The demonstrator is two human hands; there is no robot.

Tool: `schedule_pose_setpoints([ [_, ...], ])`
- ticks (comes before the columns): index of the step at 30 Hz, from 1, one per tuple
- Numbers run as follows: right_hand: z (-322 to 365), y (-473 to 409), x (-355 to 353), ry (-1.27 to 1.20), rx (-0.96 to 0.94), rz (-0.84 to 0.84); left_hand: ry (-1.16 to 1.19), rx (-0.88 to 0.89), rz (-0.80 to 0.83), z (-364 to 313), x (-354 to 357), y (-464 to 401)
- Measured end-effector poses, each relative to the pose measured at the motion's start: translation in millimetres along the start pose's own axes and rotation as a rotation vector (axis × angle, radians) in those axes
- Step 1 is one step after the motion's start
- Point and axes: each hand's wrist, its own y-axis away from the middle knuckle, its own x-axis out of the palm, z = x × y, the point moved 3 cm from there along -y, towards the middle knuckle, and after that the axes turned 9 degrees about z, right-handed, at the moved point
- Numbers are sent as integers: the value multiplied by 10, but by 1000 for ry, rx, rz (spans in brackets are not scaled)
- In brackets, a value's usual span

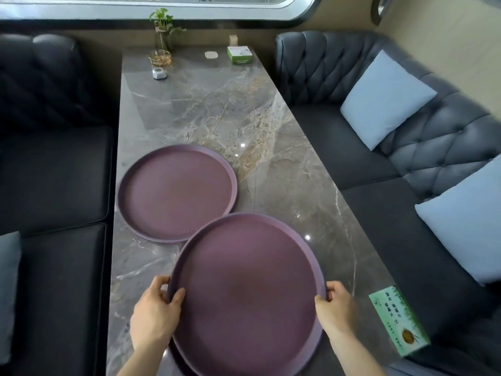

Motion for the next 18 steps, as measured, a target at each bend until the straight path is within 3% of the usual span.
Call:
schedule_pose_setpoints([
  [7, -234, 225, 166, 187, -93, -76, -172, -65, -31, 268, 38, 178],
  [18, -280, 164, 208, 277, -61, -67, -323, -59, 4, 265, 98, 196],
])
